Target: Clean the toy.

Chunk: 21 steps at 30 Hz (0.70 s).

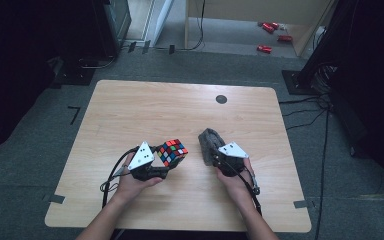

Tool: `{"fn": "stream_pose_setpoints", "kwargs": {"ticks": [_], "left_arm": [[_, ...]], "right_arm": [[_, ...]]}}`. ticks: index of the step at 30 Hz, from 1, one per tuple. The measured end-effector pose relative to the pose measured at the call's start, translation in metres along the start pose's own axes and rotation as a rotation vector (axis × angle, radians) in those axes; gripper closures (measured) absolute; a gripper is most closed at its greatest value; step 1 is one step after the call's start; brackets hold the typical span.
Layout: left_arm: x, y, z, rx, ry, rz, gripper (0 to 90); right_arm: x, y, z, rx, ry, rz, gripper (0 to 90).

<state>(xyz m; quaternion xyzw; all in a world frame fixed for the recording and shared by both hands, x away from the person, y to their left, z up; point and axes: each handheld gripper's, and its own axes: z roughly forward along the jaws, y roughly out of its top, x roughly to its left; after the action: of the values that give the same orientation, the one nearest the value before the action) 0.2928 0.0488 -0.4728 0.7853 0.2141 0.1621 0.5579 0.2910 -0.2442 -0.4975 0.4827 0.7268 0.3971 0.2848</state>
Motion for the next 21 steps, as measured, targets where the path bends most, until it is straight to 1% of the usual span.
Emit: {"fn": "stream_pose_setpoints", "kwargs": {"ticks": [2,4,6,7,10,11,14,15,16,17,21], "left_arm": [[-0.001,0.0,0.0,-0.001,-0.001,0.006,34.4],[-0.001,0.0,0.0,0.001,-0.006,0.01,34.4],[-0.002,0.0,0.001,0.005,-0.004,0.011,34.4],[-0.002,0.0,0.001,0.008,-0.003,0.012,34.4],[-0.002,-0.001,0.002,0.017,-0.003,0.014,34.5],[-0.002,-0.001,0.003,0.02,-0.004,0.014,34.5],[-0.004,-0.001,0.004,0.032,-0.009,0.027,34.4],[-0.006,-0.001,0.006,0.041,-0.011,0.044,34.5],[-0.006,-0.001,0.006,0.041,-0.011,0.044,34.5],[-0.008,-0.001,0.006,0.045,-0.013,0.052,34.5],[-0.014,-0.001,0.011,0.065,-0.023,0.084,34.5]], "right_arm": [[-0.001,0.003,-0.005,-0.007,0.036,0.023,71.1],[0.0,0.007,-0.011,-0.033,0.065,0.034,73.5],[0.003,0.011,-0.018,-0.067,0.091,0.028,74.2],[0.006,0.013,-0.022,-0.093,0.102,0.022,74.3],[0.017,0.022,-0.035,-0.163,0.148,0.003,74.2],[0.02,0.023,-0.037,-0.174,0.158,-0.002,74.2],[0.031,0.029,-0.046,-0.215,0.232,-0.018,74.1],[0.034,0.031,-0.049,-0.225,0.262,-0.017,74.1],[0.034,0.031,-0.049,-0.225,0.262,-0.017,74.1],[0.043,0.035,-0.055,-0.232,0.299,-0.026,74.1],[0.052,0.039,-0.061,-0.251,0.384,-0.01,74.1]]}}
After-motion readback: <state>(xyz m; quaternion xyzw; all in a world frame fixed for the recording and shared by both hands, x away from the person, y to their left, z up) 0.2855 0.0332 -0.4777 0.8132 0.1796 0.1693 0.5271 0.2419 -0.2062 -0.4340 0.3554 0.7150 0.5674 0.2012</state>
